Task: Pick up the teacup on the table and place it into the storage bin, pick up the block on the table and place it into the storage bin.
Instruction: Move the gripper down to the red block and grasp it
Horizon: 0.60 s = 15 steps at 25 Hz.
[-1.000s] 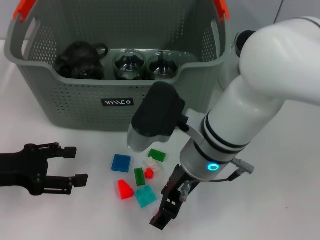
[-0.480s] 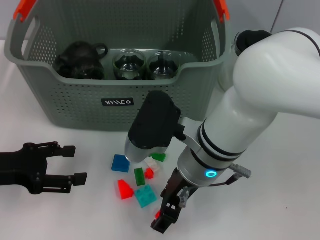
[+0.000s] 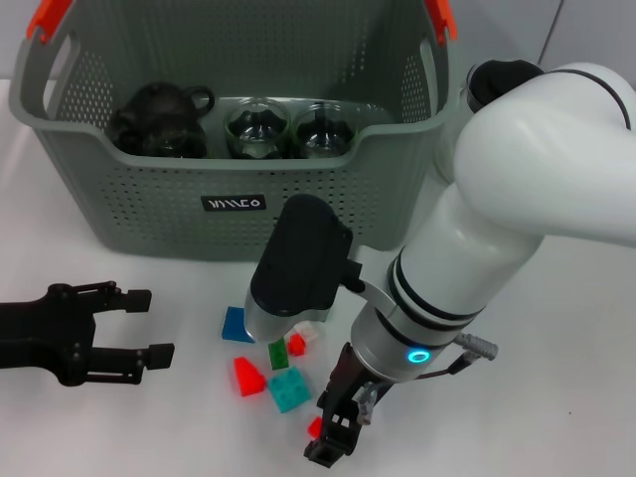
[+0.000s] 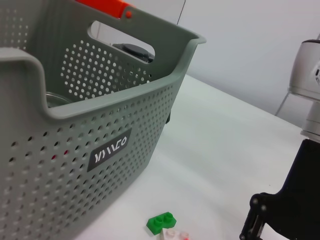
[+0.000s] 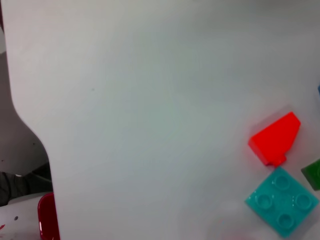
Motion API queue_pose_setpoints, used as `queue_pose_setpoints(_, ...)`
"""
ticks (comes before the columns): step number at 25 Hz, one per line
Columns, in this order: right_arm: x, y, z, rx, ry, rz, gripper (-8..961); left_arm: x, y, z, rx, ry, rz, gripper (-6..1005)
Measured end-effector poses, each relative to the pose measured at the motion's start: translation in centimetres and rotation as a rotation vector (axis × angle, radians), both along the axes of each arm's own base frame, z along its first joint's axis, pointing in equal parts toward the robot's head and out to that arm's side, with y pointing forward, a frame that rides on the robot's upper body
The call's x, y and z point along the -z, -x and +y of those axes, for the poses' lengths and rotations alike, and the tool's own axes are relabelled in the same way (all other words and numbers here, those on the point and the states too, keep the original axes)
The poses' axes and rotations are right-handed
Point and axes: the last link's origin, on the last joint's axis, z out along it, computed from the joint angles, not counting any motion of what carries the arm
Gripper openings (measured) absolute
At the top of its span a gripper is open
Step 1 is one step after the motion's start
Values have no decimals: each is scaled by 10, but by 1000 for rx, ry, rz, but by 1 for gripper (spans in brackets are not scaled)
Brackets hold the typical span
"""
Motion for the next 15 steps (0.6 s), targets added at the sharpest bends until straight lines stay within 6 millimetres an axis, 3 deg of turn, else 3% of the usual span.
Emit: queue_pose_setpoints(15,2,1,-1,-11,4,-1,569,1,1,-1,-5,-2,-1,891)
